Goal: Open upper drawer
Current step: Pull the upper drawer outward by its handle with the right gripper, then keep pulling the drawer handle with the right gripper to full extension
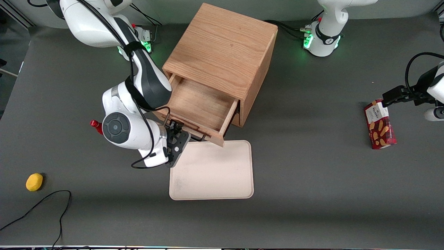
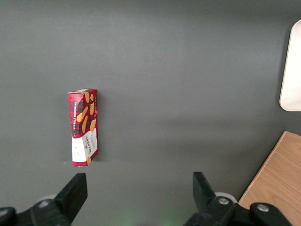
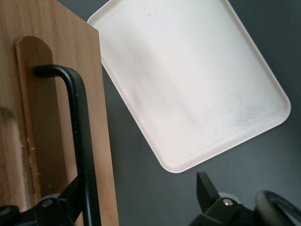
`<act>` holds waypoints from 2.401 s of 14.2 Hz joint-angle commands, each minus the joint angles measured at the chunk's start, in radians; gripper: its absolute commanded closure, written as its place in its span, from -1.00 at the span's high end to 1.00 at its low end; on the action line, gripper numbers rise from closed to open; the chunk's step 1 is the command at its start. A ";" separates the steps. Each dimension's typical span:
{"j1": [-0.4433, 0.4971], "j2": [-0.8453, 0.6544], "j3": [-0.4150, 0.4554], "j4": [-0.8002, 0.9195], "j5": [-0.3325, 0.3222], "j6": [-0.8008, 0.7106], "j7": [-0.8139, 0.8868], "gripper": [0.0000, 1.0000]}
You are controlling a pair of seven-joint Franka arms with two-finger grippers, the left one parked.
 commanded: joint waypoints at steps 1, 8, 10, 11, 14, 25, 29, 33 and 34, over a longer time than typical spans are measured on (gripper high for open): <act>-0.015 0.034 0.002 0.054 0.026 -0.006 -0.004 1.00; -0.038 0.040 0.004 0.060 0.034 0.022 -0.005 1.00; -0.044 0.041 0.004 0.060 0.047 0.028 -0.005 1.00; -0.047 0.044 0.004 0.062 0.057 0.029 -0.004 1.00; -0.056 0.049 0.004 0.070 0.083 0.051 0.001 1.00; -0.091 0.072 0.005 0.097 0.097 0.066 0.021 1.00; -0.096 0.078 0.005 0.099 0.097 0.071 0.018 1.00; -0.107 0.083 0.007 0.099 0.098 0.085 0.016 1.00; -0.108 0.084 0.007 0.099 0.098 0.089 0.016 1.00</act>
